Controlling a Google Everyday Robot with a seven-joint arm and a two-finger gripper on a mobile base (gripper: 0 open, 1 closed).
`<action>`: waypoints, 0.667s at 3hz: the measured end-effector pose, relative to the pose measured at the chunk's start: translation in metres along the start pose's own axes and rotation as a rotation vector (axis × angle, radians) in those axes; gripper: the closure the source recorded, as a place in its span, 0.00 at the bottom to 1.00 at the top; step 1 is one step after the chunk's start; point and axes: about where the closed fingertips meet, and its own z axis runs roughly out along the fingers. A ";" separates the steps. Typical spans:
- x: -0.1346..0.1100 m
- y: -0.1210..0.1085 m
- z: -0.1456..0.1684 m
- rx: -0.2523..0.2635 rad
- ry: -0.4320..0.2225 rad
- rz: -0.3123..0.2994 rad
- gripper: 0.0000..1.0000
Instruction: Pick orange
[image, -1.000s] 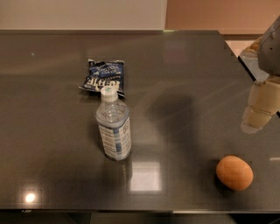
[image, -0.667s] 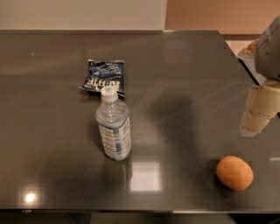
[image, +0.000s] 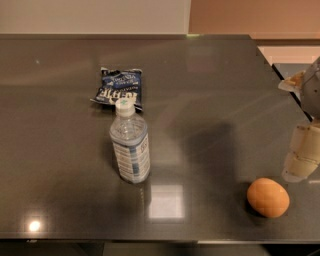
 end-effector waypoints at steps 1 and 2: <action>0.016 0.018 0.007 -0.044 -0.019 0.024 0.00; 0.022 0.041 0.016 -0.077 -0.052 0.011 0.00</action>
Offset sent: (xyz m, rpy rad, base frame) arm -0.0651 -0.0105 -0.0521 0.1106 0.0992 0.0539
